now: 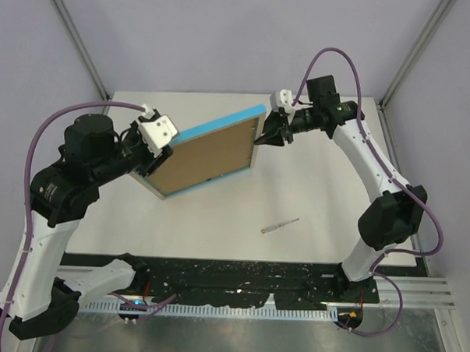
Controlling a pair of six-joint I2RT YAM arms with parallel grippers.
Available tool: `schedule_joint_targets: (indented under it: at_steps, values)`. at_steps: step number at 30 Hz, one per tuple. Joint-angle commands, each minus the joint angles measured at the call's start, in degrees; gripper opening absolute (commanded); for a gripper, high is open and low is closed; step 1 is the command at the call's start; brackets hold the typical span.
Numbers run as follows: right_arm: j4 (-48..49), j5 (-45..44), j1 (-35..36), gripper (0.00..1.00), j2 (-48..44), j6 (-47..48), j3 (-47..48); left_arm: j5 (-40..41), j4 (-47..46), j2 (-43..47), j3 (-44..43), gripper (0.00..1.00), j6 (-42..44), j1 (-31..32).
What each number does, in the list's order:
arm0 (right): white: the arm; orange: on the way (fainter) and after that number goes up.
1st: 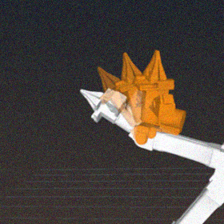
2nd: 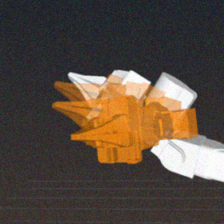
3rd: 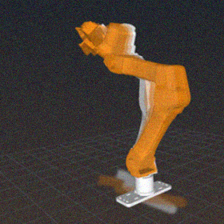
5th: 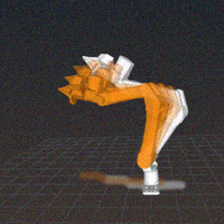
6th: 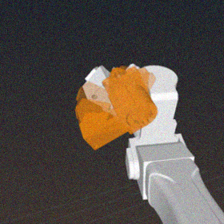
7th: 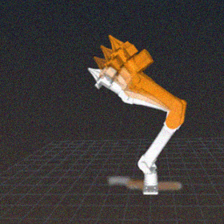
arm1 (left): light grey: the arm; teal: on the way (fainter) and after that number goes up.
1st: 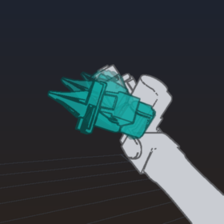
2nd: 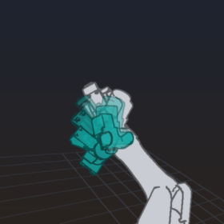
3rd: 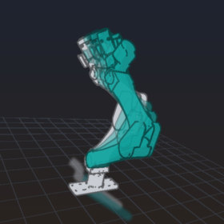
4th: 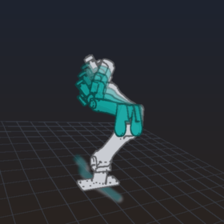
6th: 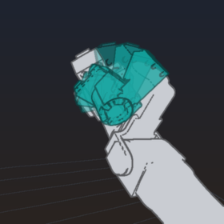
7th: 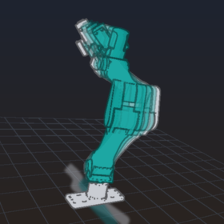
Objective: Take the photo out of the frame
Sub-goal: Turn over the photo frame at the center of the board.
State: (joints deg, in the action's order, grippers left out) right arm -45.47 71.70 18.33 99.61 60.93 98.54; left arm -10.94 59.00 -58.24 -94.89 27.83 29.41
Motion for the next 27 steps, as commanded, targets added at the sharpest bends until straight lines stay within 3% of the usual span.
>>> schedule_joint_targets:
  at_steps: [1,5,16,23,27]
  values:
    - [2.9,-2.9,0.8,0.08,-7.3,-12.5,0.2,2.9,-4.8,-0.4,1.0,0.51,-2.3,-0.5]
    - [1.4,-3.9,1.1,0.08,-8.5,-12.7,1.2,2.8,-4.9,-0.2,1.6,0.60,-2.1,-0.8]
    - [-5.0,-10.5,3.2,0.08,-6.5,-11.6,7.4,-0.9,-4.0,-0.7,1.8,0.60,-1.3,-0.8]
    - [-10.6,-11.9,3.2,0.08,-5.0,-11.3,15.4,-7.9,-2.5,-0.9,-2.0,0.51,-0.6,-1.4]
    - [-13.1,-12.5,3.2,0.08,-4.2,-10.9,17.9,-11.8,-1.1,-1.2,-3.0,0.39,-0.1,-1.3]
